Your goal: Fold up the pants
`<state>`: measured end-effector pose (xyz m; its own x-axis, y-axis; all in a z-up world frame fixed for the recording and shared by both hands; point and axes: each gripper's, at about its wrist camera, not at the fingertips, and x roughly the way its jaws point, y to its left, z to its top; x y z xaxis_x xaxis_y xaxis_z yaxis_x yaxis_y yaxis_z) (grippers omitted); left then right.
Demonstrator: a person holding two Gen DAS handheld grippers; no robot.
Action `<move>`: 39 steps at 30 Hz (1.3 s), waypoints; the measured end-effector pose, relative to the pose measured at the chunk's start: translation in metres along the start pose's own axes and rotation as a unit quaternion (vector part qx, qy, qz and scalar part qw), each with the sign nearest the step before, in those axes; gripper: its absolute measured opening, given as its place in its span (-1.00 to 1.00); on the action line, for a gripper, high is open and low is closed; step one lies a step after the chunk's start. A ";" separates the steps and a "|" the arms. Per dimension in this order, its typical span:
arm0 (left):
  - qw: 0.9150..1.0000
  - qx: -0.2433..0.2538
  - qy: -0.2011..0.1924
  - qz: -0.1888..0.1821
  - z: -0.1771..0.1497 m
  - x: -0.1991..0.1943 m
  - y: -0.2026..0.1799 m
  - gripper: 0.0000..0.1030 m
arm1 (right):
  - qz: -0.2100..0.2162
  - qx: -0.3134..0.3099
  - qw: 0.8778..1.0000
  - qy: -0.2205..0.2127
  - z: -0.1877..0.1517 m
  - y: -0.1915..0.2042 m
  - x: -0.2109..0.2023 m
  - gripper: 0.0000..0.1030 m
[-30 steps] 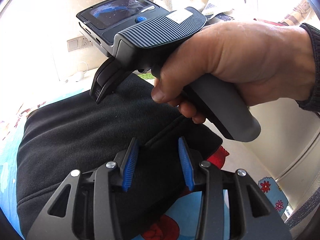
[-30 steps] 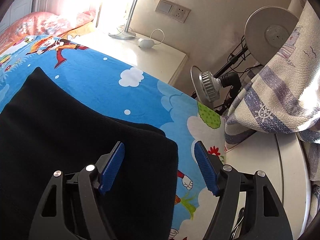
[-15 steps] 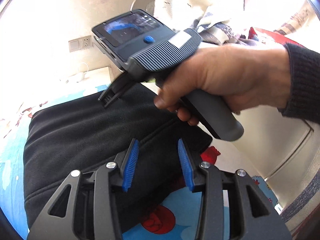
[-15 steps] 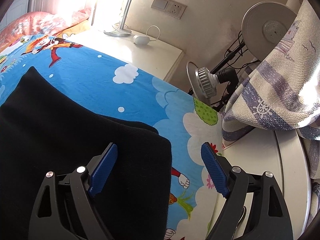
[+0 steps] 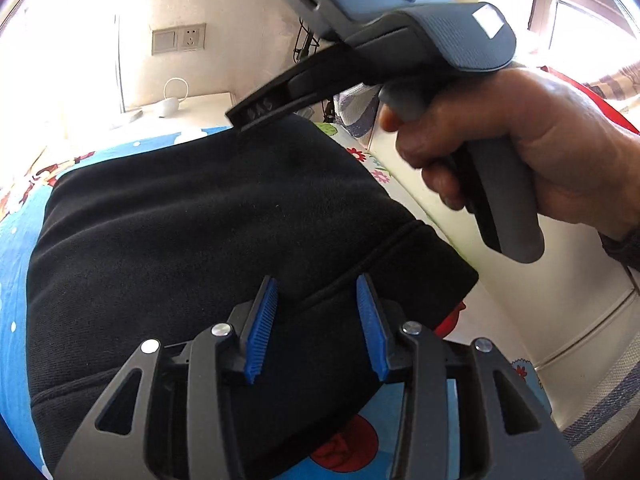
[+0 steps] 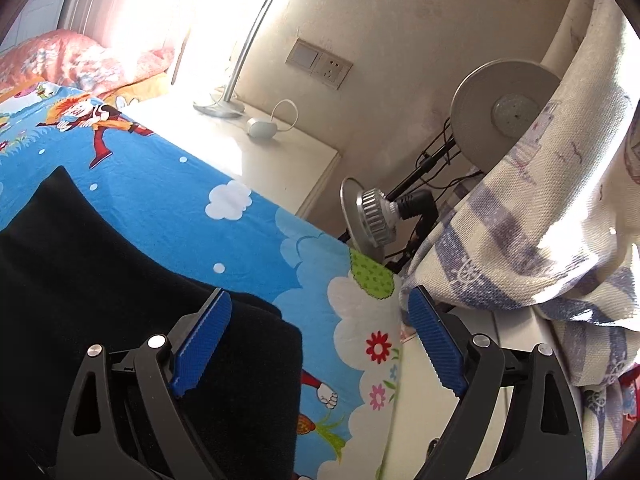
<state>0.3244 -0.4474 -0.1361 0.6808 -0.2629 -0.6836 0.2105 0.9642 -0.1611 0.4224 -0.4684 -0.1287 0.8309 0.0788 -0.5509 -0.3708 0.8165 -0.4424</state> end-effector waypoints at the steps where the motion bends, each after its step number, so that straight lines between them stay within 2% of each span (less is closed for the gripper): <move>1: 1.000 0.001 0.004 -0.007 0.000 0.000 0.001 -0.20 | -0.012 0.005 1.000 -0.006 0.005 -0.005 -0.005 0.71; 3: 1.000 0.003 0.008 -0.020 0.000 -0.002 0.005 -0.18 | -0.011 0.035 0.999 0.007 0.015 -0.017 -0.009 0.71; 6: 0.999 0.003 0.015 -0.041 -0.001 -0.005 0.009 -0.18 | 0.021 0.109 0.993 0.044 0.025 -0.036 -0.016 0.70; 8: 0.998 0.005 0.021 -0.057 -0.004 -0.009 0.012 -0.17 | -0.006 0.145 0.989 0.026 0.021 -0.039 -0.039 0.70; 9: 0.997 0.000 0.020 -0.068 -0.004 -0.013 0.017 -0.17 | -0.020 0.168 0.985 0.016 0.012 -0.039 -0.052 0.72; 11: 0.996 -0.029 0.013 -0.083 -0.003 -0.024 0.036 -0.20 | -0.006 0.211 0.977 0.020 -0.013 -0.036 -0.067 0.71; 13: 0.997 -0.043 -0.009 -0.069 -0.001 -0.040 0.050 -0.27 | -0.010 0.232 0.972 0.040 -0.043 -0.025 -0.076 0.57; 15: 0.997 -0.049 -0.032 -0.054 -0.001 -0.051 0.054 -0.36 | 0.000 0.213 0.975 0.057 -0.070 -0.003 -0.081 0.28; 16: 0.996 -0.055 -0.034 -0.053 0.002 -0.051 0.058 -0.39 | 0.000 0.196 0.978 0.067 -0.081 0.009 -0.081 0.21; 18: 0.996 -0.064 -0.031 -0.053 0.018 -0.042 0.066 -0.39 | -0.005 0.183 0.979 0.092 -0.102 0.023 -0.076 0.14; 21: 0.998 -0.044 -0.024 -0.042 0.050 -0.018 0.065 -0.41 | 0.020 0.235 0.967 0.092 -0.127 0.019 -0.072 0.13; 24: 0.999 -0.021 -0.003 -0.038 0.088 0.014 0.056 -0.41 | 0.026 0.232 0.968 0.090 -0.127 0.019 -0.070 0.13; 28: 0.999 0.016 0.048 -0.017 0.134 0.065 0.049 -0.41 | 0.040 0.243 0.965 0.091 -0.131 0.017 -0.069 0.16; 30: 0.995 0.019 0.093 -0.010 0.141 0.096 0.048 -0.42 | 0.047 0.252 0.962 0.091 -0.135 0.016 -0.069 0.17; 32: 0.993 0.019 0.119 -0.006 0.142 0.117 0.049 -0.41 | 0.047 0.255 0.962 0.091 -0.136 0.016 -0.068 0.17; 35: 0.991 0.054 0.124 0.007 0.144 0.125 0.044 -0.38 | 0.050 0.264 0.959 0.091 -0.137 0.014 -0.065 0.17; 39: 0.991 0.029 0.132 -0.009 0.151 0.133 0.053 -0.35 | 0.055 0.272 0.956 0.092 -0.138 0.013 -0.063 0.17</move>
<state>0.5320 -0.4360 -0.1277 0.4711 -0.2549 -0.8444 0.2661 0.9538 -0.1395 0.3076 -0.5411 -0.1972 0.6937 0.1207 -0.7101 -0.1393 0.9897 0.0321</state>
